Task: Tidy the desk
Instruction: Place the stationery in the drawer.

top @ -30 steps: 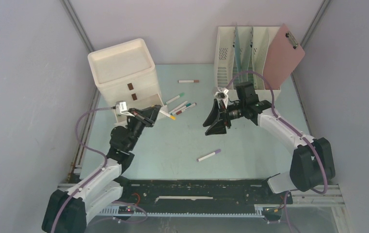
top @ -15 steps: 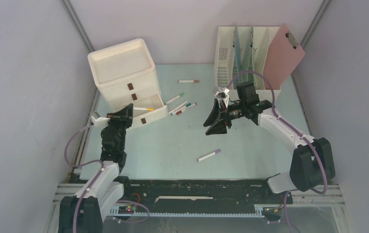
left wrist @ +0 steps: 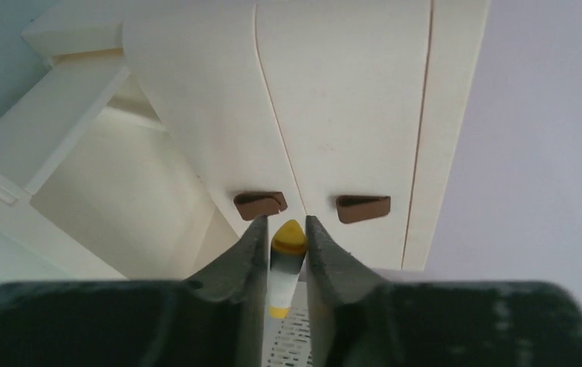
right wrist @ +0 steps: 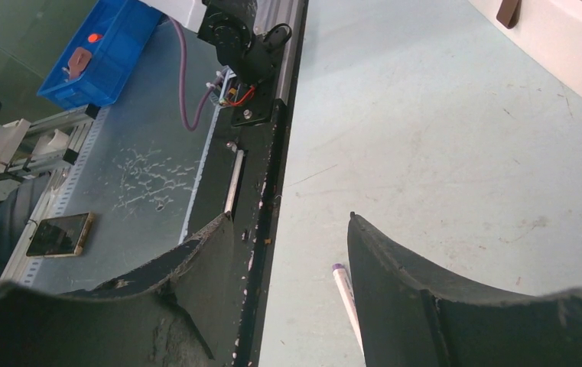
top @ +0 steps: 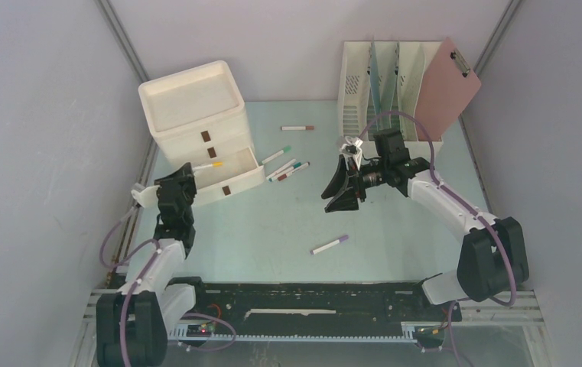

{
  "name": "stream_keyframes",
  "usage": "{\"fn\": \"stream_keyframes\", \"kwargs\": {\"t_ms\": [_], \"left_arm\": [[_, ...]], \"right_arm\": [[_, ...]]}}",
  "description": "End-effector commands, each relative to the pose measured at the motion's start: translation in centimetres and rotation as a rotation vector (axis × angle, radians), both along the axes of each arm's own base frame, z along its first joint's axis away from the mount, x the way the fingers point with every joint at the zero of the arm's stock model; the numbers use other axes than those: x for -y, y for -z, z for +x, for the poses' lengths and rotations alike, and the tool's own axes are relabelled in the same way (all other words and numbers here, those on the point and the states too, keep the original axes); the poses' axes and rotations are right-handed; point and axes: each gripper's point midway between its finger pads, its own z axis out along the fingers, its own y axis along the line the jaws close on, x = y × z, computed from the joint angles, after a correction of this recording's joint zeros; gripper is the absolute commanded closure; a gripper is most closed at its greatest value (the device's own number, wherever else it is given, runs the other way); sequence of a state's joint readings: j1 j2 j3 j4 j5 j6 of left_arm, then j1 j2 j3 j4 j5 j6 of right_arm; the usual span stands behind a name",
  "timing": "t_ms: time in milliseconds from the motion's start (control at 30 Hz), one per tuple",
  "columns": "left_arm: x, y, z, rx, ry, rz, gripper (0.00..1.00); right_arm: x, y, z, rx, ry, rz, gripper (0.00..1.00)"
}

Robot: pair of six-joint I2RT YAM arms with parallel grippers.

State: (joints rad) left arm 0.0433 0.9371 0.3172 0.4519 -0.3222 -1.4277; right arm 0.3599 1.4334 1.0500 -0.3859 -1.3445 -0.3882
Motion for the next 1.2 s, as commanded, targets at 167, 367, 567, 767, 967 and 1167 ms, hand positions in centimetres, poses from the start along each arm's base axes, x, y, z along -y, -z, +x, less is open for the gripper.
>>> {"fn": "stream_keyframes", "kwargs": {"t_ms": [167, 367, 567, 767, 967, 1167], "left_arm": [[-1.2, -0.1, 2.6, -0.060, -0.013, -0.061, 0.28], [-0.5, -1.6, 2.3, -0.037, 0.039, -0.014, 0.10], [-0.7, -3.4, 0.5, -0.023, 0.035, 0.057, 0.00], [-0.6, -5.1, -1.3, 0.024, 0.031, 0.099, 0.00], [0.3, -6.0, -2.1, 0.065, 0.077, 0.115, 0.00], [2.3, -6.8, -2.4, 0.117, 0.187, 0.119, 0.00]], "right_arm": [[0.4, -1.3, -0.5, 0.048, -0.011, 0.031, 0.36], [0.5, -1.2, -0.7, 0.074, -0.015, 0.030, 0.36], [0.5, -1.5, -0.9, 0.100, -0.018, 0.032, 0.36], [0.6, -1.5, -1.0, 0.109, -0.023, 0.034, 0.36], [0.6, -1.4, -1.1, 0.130, -0.023, 0.028, 0.36], [0.8, -1.4, -1.3, 0.169, -0.022, 0.023, 0.36]]}}
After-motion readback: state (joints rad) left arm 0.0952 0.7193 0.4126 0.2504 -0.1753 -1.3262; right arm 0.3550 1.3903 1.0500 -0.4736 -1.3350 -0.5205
